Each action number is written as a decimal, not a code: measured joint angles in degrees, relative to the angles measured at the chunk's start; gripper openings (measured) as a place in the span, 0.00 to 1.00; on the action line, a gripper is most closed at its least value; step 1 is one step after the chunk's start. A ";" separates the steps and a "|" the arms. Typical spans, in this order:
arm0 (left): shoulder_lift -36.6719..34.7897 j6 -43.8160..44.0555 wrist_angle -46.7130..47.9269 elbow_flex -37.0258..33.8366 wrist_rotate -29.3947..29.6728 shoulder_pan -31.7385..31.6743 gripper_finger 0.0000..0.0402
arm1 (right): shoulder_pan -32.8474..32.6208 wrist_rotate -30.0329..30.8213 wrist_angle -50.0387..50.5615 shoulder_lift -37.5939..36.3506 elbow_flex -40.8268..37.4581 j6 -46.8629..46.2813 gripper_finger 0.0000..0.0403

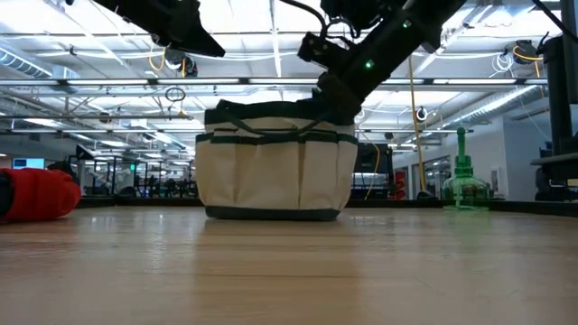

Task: Pick & Place Garden tools in Gardening bag
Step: Put the green shear scissors into the gardening bag, then put the green spray bottle into the gardening bag

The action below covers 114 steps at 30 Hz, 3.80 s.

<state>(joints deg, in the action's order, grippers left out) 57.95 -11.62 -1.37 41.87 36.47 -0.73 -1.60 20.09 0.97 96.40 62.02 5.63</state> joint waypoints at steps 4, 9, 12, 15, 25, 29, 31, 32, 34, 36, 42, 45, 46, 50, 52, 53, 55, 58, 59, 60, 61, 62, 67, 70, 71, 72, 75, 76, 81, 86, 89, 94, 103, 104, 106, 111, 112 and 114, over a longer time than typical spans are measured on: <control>0.00 0.00 -0.02 0.00 -0.07 0.00 0.38 | 0.80 -8.20 2.69 0.07 0.02 0.48 0.11; 0.00 0.02 -0.04 0.00 -0.15 0.00 0.38 | 0.78 -11.35 4.01 0.04 0.02 6.80 0.12; 0.00 0.11 -0.05 0.00 -0.15 0.00 0.38 | 0.76 -11.32 3.40 0.06 0.02 11.58 0.16; 0.00 0.11 -0.05 0.00 -0.15 0.00 0.38 | 0.90 -11.34 3.32 0.07 0.02 14.04 0.23; 0.00 -0.03 -0.04 0.00 -0.15 0.00 0.38 | 1.55 -11.12 3.16 -0.65 -0.03 10.27 0.44; 0.00 0.47 1.61 0.00 -0.15 0.00 0.38 | 1.49 -11.20 3.36 -2.35 -0.09 8.55 0.48; 0.04 1.12 2.95 -0.01 -0.15 0.00 0.38 | 1.24 -11.18 3.43 -3.33 -0.09 8.57 0.48; 0.04 1.61 3.35 -0.02 -0.15 0.00 0.38 | 1.20 -11.22 3.75 -4.05 -0.11 8.55 0.48; 0.04 2.64 3.95 -0.02 -0.15 0.00 0.38 | 1.16 -11.26 3.87 -5.52 -0.13 8.36 0.47; 0.04 3.44 4.80 -0.02 -0.15 0.00 0.38 | 1.16 -11.24 3.79 -6.84 -0.13 7.69 0.47; 0.04 4.68 6.38 -0.02 -0.14 0.01 0.38 | 1.16 -11.23 4.72 -9.12 -0.13 5.54 0.46; 0.04 4.68 6.32 -0.02 -0.37 0.11 0.38 | 1.13 -11.26 5.15 -9.12 -0.13 5.51 0.45; 0.04 4.68 6.35 -0.02 -0.42 0.12 0.38 | 1.13 -11.32 5.39 -9.03 -0.13 5.52 0.45; 0.04 4.94 6.33 -0.02 -0.45 0.17 0.38 | 1.13 -11.34 5.58 -9.14 -0.13 5.51 0.45; 0.04 4.99 6.33 -0.02 -0.46 0.17 0.38 | 1.13 -11.34 6.00 -9.08 -0.13 5.51 0.45; 0.04 5.28 6.32 -0.02 -0.49 0.17 0.38 | 1.13 -11.35 5.95 -9.05 -0.13 5.49 0.45; 0.04 6.06 6.32 -0.02 -0.55 0.17 0.38 | 1.09 -11.36 5.88 -9.06 -0.13 4.99 0.45; 0.04 6.66 6.32 -0.02 -0.59 0.17 0.38 | 1.09 -11.36 5.92 -9.07 -0.13 4.46 0.45; 0.04 6.86 6.32 -0.02 -0.59 0.17 0.38 | 1.09 -11.36 5.93 -9.07 -0.13 4.44 0.45; 0.04 7.07 6.32 -0.02 -0.59 0.17 0.38 | 1.09 -11.35 5.96 -9.07 -0.13 4.44 0.45; 0.04 7.16 6.32 -0.02 -0.59 0.17 0.38 | 1.09 -11.26 6.04 -9.07 -0.13 4.45 0.45; 0.04 7.17 6.32 -0.02 -0.59 0.17 0.38 | 1.09 -11.25 6.15 -9.07 -0.13 4.45 0.45; 0.04 7.22 6.30 -0.02 -0.59 0.17 0.38 | 1.11 -11.23 6.32 -9.07 -0.13 4.44 0.45; 0.02 7.29 6.28 -0.02 -0.59 0.17 0.38 | 1.11 -10.92 8.46 -9.07 -0.13 4.45 0.45; 0.04 7.33 6.28 -0.02 -0.59 0.17 0.38 | 1.11 -10.27 9.13 -9.17 -0.13 4.45 0.45; 0.02 7.33 6.30 -0.02 -0.59 0.17 0.38 | 1.09 -9.19 10.29 -9.73 -0.13 4.45 0.45; 0.02 7.37 6.25 -0.02 -0.59 0.17 0.38 | 1.11 -5.53 12.37 -11.58 0.01 4.44 0.45; 0.02 7.41 6.25 -0.02 -0.59 0.17 0.38 | 1.11 -4.23 13.23 -12.49 0.08 4.42 0.45; -0.02 7.46 6.19 -0.02 -0.57 0.17 0.38 | 1.11 2.89 17.34 -17.99 0.06 2.27 0.45; -0.02 7.46 5.85 -0.02 -0.55 0.17 0.38 | 1.24 11.01 22.68 -22.39 -0.10 -5.53 0.45; -0.02 7.44 5.90 -0.02 -0.55 0.11 0.38 | 1.58 14.56 24.56 -24.25 -0.03 -8.88 0.45; -0.02 7.44 5.89 -0.02 -0.48 0.08 0.38 | 2.15 16.14 28.34 -25.84 -0.09 -9.92 0.45; 0.00 7.41 5.84 -0.02 -0.43 0.07 0.38 | 5.03 22.25 39.10 -27.95 -0.11 -13.07 0.45; 0.00 7.41 5.87 -0.02 -0.42 0.07 0.38 | 5.55 23.51 41.59 -28.29 -0.11 -14.24 0.45; 0.00 7.44 5.86 -0.02 -0.42 0.07 0.38 | 6.95 25.00 47.25 -28.55 -0.11 -17.32 0.45; 0.00 7.41 5.84 -0.02 -0.39 0.00 0.38 | 11.84 25.04 59.14 -28.87 -0.15 -25.67 0.45; 0.00 7.41 5.85 -0.02 -0.39 0.00 0.38 | 12.78 25.05 60.68 -28.89 -0.33 -27.11 0.45; 0.00 7.41 5.84 -0.02 -0.39 0.00 0.38 | 14.74 24.87 63.57 -28.92 -0.79 -30.16 0.45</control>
<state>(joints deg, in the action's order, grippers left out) 57.95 -4.21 4.47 41.85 36.07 -0.73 13.13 44.96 64.54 67.48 61.24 -24.54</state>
